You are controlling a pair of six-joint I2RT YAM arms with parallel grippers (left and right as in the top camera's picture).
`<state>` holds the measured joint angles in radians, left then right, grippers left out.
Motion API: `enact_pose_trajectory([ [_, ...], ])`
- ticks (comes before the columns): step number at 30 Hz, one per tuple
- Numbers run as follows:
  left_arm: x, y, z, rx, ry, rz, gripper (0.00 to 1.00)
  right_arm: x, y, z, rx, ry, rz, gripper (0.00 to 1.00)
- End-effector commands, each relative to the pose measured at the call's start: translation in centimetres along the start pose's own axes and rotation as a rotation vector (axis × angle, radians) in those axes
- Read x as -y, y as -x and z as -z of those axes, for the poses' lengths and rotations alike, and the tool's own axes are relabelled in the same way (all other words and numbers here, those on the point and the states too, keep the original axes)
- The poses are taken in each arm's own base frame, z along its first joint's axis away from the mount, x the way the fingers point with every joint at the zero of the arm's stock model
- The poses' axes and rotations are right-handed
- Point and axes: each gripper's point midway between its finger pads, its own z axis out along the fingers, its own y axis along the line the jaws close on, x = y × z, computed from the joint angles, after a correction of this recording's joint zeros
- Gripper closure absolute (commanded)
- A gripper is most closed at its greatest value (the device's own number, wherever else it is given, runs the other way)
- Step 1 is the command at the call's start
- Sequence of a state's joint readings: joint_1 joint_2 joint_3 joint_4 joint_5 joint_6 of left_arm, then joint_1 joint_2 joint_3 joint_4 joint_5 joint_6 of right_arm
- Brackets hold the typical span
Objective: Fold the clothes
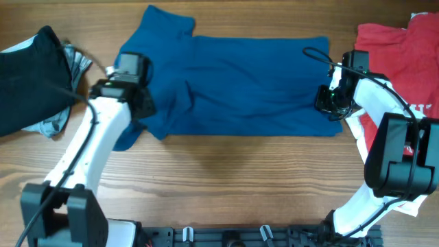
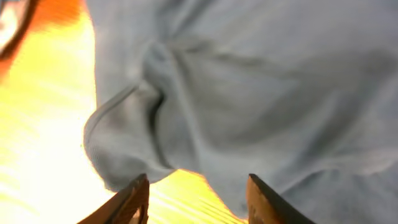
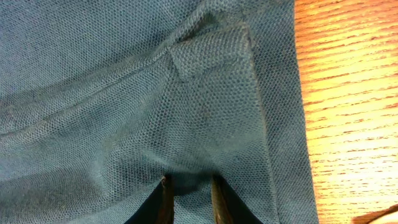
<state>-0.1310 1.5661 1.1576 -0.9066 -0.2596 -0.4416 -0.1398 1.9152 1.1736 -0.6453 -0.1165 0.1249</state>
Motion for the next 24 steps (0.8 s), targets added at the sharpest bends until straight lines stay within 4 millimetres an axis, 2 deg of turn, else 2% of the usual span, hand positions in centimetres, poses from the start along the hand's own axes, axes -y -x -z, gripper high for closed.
enact_pose_trajectory([
  [1,2.2,-1.9,-0.8,-0.161,-0.18,0.139,0.57,-0.2,-1.0,-1.3,-0.044,0.011,0.018,0.79],
  [2,2.8,-2.8,-1.4,-0.201,-0.203,0.137,0.59,-0.2,-1.0,-1.3,-0.044,0.011,0.019,0.79],
  [7,2.7,-5.4,-4.6,-0.293,-0.149,0.167,0.58,-0.2,-1.0,-1.3,-0.045,0.011,0.018,0.79],
  [9,2.7,-5.7,-5.2,-0.295,-0.146,0.166,0.58,-0.2,-1.0,-1.3,-0.045,0.011,0.018,0.79],
  [12,3.2,-4.8,-5.4,-0.259,-0.166,0.171,0.6,-0.2,-1.0,-1.3,-0.045,0.011,0.018,0.79],
  [14,3.7,-3.9,-5.5,-0.223,-0.188,0.175,0.87,-0.2,-1.0,-1.3,-0.046,0.011,0.018,0.79],
  [15,4.0,-3.2,-5.6,-0.195,-0.206,0.179,0.96,-0.2,-1.0,-1.3,-0.046,0.011,0.018,0.79],
  [18,4.9,-1.1,-5.0,-0.123,-0.251,0.178,0.96,-0.2,-1.1,-1.3,-0.05,0.01,0.018,0.79],
  [22,6.3,5.4,-0.9,0.114,-0.354,0.119,0.96,-0.2,-1.1,-1.3,-0.05,0.011,0.018,0.79],
  [23,6.4,6.5,-0.6,0.152,-0.368,0.129,0.96,-0.2,-1.1,-1.3,-0.049,0.011,0.018,0.79],
  [24,6.1,6.6,-0.7,0.156,-0.358,0.133,0.96,-0.2,-1.1,-1.3,-0.049,0.01,0.018,0.79],
])
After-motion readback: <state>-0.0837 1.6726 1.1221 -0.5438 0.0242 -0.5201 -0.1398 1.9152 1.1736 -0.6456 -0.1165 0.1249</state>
